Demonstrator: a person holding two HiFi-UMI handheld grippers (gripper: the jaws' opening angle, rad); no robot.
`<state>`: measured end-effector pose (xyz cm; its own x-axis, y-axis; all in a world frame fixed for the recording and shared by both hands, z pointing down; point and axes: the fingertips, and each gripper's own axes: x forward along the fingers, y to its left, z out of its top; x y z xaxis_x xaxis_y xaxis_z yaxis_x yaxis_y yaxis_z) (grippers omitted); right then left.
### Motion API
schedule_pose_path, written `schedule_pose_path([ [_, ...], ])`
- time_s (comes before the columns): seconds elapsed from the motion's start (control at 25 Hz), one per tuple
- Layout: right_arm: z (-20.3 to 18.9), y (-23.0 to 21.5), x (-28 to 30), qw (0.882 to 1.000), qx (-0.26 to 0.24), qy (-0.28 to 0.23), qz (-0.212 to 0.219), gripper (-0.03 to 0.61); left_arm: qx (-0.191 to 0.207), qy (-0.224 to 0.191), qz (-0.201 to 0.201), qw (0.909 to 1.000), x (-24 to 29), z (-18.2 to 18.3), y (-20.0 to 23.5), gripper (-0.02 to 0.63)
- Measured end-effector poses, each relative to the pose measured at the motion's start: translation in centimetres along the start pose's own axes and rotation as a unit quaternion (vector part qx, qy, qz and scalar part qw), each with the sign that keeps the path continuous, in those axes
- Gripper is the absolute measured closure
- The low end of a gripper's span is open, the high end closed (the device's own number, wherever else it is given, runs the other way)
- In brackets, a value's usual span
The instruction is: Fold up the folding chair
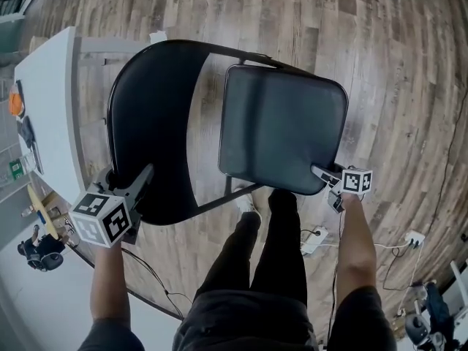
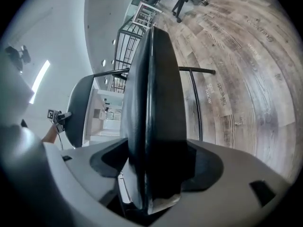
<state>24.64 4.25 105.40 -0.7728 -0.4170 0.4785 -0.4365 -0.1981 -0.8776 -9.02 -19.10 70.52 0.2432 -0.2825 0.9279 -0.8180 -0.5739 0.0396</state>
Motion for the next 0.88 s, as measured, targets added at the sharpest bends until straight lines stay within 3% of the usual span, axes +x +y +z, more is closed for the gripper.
schedule_pose_path([
  [0.44, 0.5, 1.2, -0.2, 1.0, -0.006, 0.018, 0.001, 0.255, -0.025, 0.001, -0.029, 0.9993, -0.9, 0.3, -0.2, 0.434],
  [0.88, 0.5, 9.2, -1.1, 1.0, -0.004, 0.02, -0.003, 0.256, -0.058, -0.009, -0.056, 0.9967, -6.1, 2.6, -0.8, 0.483],
])
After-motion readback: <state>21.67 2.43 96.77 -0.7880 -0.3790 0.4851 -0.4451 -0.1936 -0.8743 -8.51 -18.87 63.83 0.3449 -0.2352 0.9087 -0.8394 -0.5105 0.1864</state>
